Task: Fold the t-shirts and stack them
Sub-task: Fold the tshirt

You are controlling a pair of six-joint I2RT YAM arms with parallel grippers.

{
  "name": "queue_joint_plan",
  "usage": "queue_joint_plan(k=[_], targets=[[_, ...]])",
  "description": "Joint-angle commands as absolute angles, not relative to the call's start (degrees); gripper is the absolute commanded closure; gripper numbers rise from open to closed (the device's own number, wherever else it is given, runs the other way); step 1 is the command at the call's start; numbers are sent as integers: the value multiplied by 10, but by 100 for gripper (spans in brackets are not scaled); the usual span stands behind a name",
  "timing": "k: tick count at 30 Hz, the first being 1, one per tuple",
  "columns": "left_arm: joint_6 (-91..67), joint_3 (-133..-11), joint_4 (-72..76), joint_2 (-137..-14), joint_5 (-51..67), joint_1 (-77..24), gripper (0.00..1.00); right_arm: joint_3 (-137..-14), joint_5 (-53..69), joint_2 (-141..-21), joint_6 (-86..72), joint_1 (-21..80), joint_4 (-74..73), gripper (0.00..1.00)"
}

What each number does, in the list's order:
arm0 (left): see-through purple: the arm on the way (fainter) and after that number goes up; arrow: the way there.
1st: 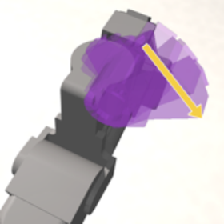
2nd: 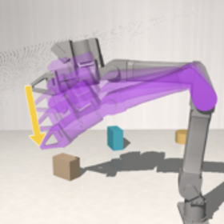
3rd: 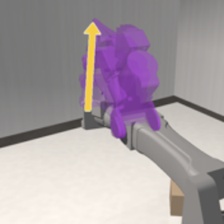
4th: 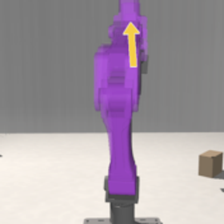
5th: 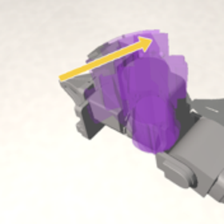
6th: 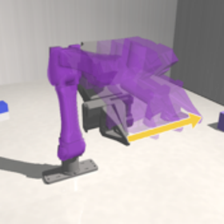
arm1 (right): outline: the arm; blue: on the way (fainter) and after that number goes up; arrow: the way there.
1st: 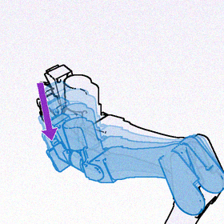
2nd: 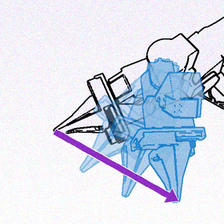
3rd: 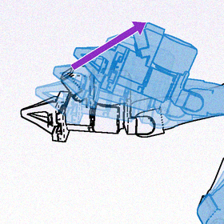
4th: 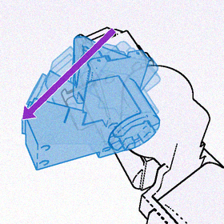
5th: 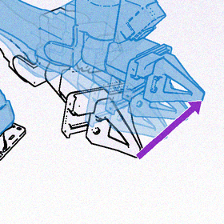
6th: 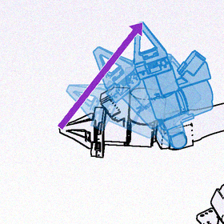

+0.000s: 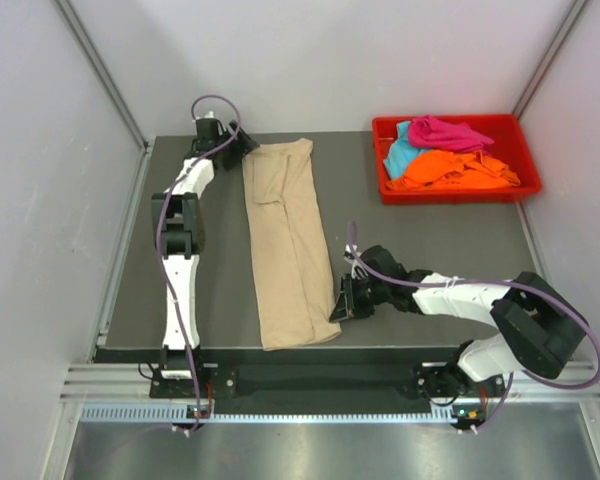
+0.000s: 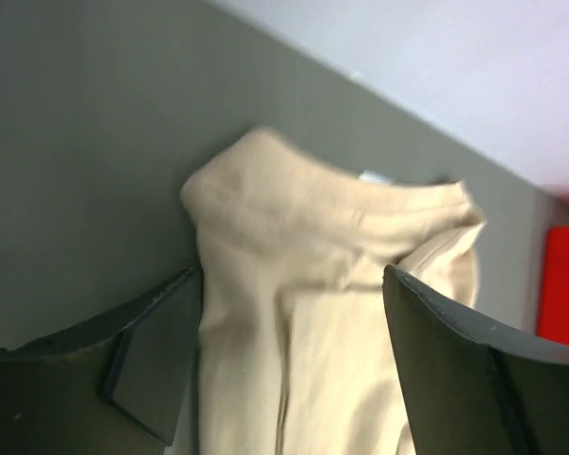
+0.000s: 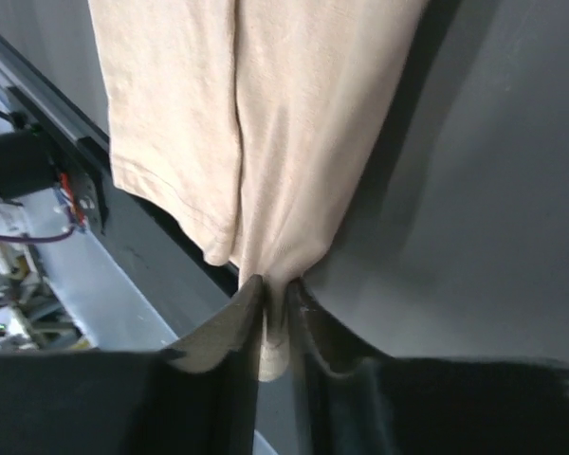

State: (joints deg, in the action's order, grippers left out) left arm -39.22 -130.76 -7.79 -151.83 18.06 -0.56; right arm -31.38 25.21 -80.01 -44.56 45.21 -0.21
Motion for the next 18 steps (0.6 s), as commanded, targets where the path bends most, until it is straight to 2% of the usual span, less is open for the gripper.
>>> queue_joint_plan(k=[1,2,3,7,8,10,11,13,15,18], targets=[[-351,-1228,-133,-1404,128,-4,19,-343,241,-784,-431,454,-37,80],[-331,-1177,-146,-1346,107,-4,19,-345,238,-779,-421,454,-46,75],[-322,-1150,-157,-1316,85,9,19,-346,230,-773,-414,454,-64,64],[-289,-979,-213,-1165,24,9,23,-336,203,-756,-383,446,-111,49],[-286,-897,-230,-1104,33,9,23,-328,203,-758,-375,442,-126,49],[-283,-813,-247,-1043,47,5,30,-318,215,-759,-366,438,-128,48],[-287,-719,-250,-983,59,3,33,-313,221,-763,-356,432,-128,49],[-293,-629,-250,-922,107,-18,40,-312,230,-763,-345,430,-128,49],[-311,-507,-244,-831,162,-58,42,-316,236,-762,-329,425,-128,49],[-374,-379,-229,-705,162,-146,42,-324,254,-772,-309,417,-133,50]])
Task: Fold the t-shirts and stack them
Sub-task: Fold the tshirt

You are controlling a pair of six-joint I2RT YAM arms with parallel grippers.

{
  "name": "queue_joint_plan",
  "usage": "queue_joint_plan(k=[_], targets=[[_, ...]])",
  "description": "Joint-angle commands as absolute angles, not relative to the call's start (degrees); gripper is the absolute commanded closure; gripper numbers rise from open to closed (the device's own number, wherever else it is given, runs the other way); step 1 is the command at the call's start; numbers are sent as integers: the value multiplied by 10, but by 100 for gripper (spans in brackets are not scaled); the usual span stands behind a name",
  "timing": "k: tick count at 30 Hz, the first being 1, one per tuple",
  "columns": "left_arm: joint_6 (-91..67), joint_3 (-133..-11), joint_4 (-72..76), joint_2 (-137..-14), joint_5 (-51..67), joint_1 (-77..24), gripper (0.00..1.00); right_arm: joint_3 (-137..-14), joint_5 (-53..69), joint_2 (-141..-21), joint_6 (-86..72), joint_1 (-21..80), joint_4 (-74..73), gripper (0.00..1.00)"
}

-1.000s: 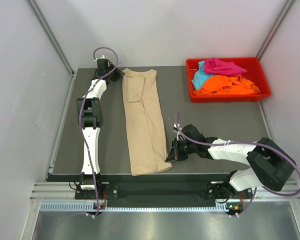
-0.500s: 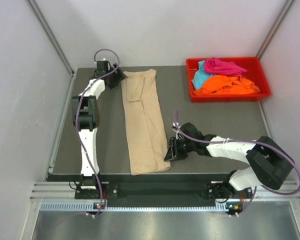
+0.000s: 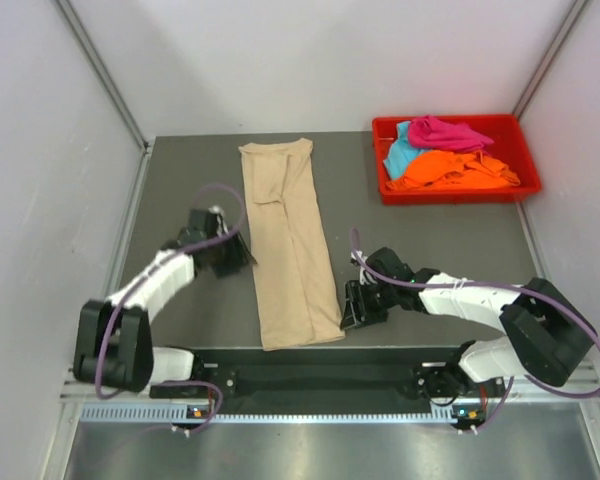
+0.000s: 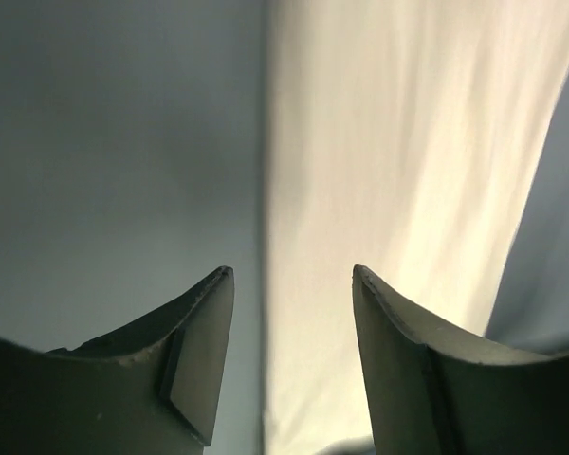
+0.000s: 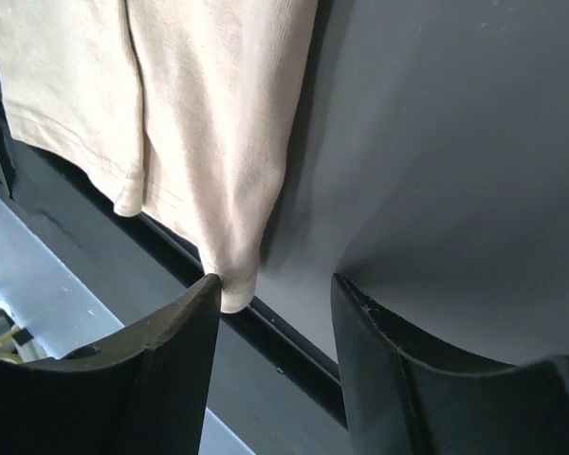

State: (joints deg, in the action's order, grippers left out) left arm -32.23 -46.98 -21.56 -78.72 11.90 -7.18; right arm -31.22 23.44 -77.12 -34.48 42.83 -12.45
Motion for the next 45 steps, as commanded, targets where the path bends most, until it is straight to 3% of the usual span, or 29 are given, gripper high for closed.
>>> queue_joint_plan(k=[1,6,15,26,33,42,44,45], targets=[[-421,-332,-224,-653,157,-167,42,-325,259,-780,-304,415,-133,50],[-532,-263,-230,-563,89,-285,41,-326,295,-795,-297,413,-122,52],[-662,-271,-327,-635,-15,-422,39,-330,323,-831,-289,407,-98,52],[-722,-270,-450,-549,-44,-438,43,-325,341,-852,-301,407,-75,51],[-730,-236,-397,-539,-3,-439,52,-323,341,-854,-291,407,-85,51],[-721,-219,-374,-533,32,-439,51,-328,337,-867,-297,407,-84,52],[-721,-212,-367,-532,38,-439,61,-327,336,-867,-296,407,-84,53],[-723,-206,-372,-526,36,-439,83,-324,335,-868,-297,408,-82,55]])
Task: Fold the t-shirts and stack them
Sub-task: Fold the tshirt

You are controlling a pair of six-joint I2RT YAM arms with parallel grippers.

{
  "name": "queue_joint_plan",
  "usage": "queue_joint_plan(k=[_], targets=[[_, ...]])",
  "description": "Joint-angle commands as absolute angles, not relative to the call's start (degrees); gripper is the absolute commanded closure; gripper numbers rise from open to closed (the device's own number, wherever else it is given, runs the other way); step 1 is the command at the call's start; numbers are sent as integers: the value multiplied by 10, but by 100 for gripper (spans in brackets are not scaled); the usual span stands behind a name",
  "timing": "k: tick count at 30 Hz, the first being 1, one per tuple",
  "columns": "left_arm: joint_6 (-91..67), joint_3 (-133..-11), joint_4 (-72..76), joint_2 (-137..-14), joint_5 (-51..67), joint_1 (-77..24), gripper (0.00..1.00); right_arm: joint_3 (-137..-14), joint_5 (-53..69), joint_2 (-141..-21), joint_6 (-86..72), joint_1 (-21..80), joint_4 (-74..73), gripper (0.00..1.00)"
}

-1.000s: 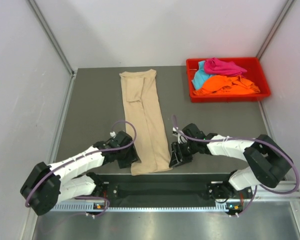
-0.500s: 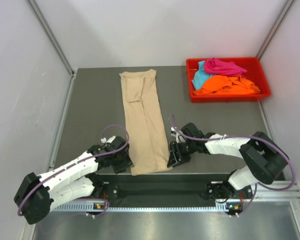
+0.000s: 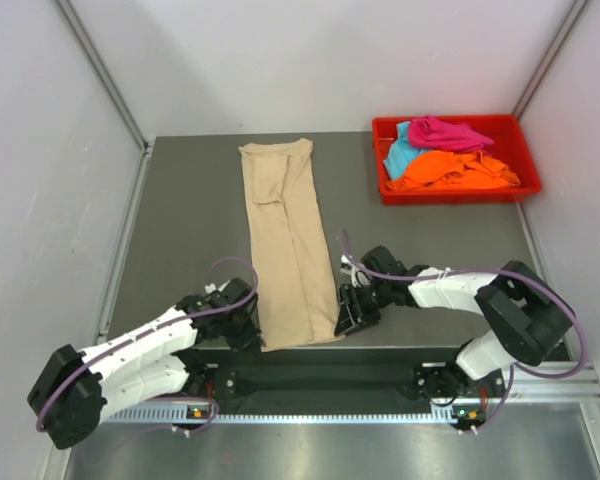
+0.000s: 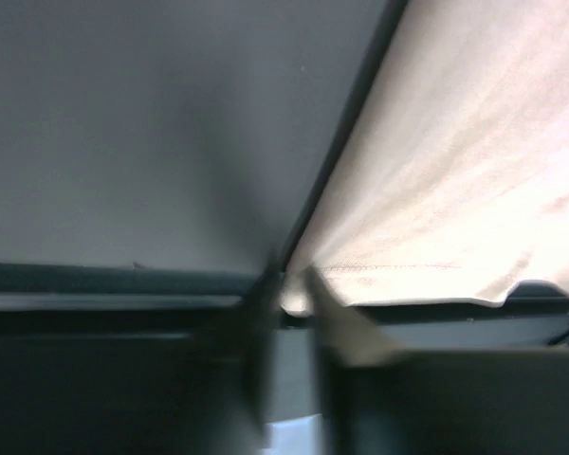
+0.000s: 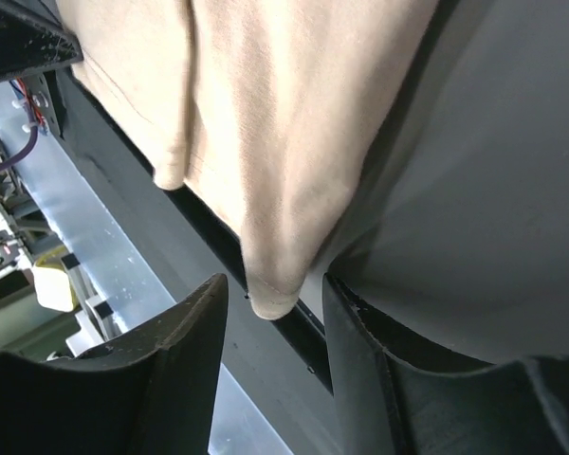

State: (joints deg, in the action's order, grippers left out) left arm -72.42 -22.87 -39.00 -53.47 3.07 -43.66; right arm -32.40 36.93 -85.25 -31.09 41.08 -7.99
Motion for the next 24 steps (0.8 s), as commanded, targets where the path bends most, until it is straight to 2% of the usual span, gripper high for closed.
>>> queue_joint_plan(k=[1,2,5,6,16,20,24], targets=[[-728,-205,-382,-519,30,-439,97,-323,336,-869,-297,407,-82,57],[-735,-205,-417,-513,23,-439,100,-320,336,-870,-296,407,-82,61],[-751,-200,-442,-466,12,-439,100,-300,328,-866,-296,407,-77,97],[-764,-195,-459,-439,11,-439,100,-287,327,-861,-296,408,-76,100],[-759,-169,-469,-375,44,-439,100,-263,366,-839,-297,408,-48,100],[-747,-233,-453,-358,6,-439,100,-290,371,-809,-309,404,-66,100],[-723,-317,-411,-451,-58,-432,100,-395,359,-815,-313,364,-111,100]])
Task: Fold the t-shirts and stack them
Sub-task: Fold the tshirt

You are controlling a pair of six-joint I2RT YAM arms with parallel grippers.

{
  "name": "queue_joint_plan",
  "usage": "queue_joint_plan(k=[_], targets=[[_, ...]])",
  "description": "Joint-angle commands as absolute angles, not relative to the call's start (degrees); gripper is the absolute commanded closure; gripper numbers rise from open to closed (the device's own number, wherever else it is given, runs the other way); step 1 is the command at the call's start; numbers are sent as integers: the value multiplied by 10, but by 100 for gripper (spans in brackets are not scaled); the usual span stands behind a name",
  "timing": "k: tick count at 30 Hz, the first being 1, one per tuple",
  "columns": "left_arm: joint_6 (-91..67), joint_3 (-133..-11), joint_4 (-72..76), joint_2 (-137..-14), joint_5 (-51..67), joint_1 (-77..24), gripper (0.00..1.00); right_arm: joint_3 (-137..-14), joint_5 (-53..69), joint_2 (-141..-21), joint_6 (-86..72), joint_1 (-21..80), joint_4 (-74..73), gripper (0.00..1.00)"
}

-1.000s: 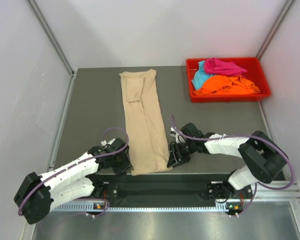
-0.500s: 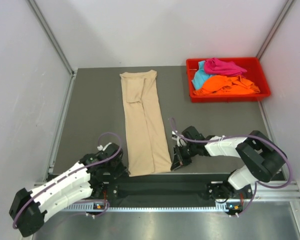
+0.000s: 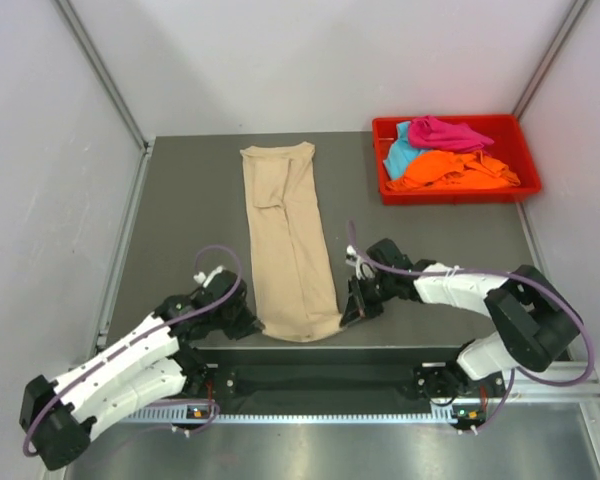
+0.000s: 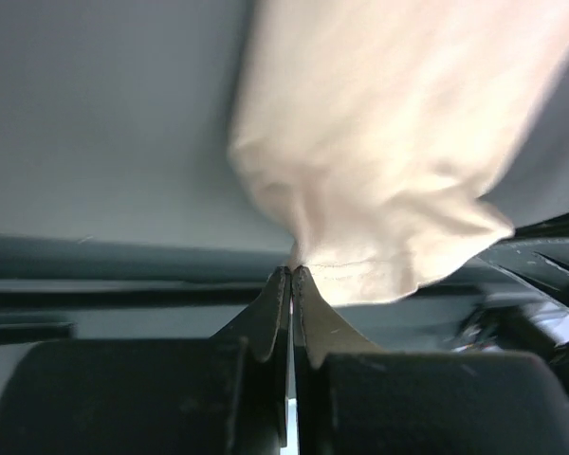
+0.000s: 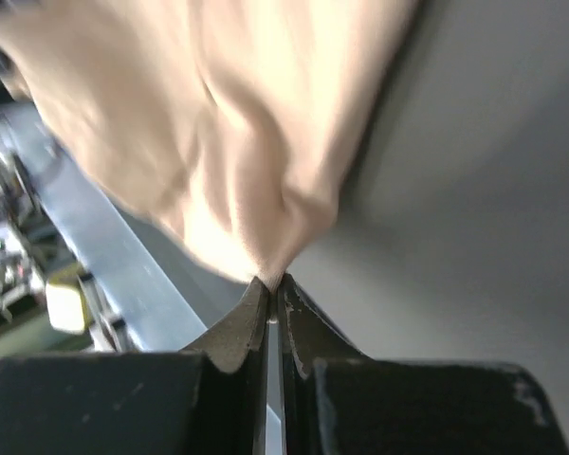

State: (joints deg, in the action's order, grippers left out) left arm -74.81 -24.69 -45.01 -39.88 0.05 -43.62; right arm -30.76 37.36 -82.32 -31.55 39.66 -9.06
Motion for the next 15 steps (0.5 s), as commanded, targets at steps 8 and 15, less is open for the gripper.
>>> queue_joint_plan(k=[8,15], targets=[[-563,-484,-325,-721,21,-194,100,-688,371,-1005,-259,283,-206,100],[-474,-655,-300,-934,89,-98,100,-974,391,-1206,-252,243,-300,100]])
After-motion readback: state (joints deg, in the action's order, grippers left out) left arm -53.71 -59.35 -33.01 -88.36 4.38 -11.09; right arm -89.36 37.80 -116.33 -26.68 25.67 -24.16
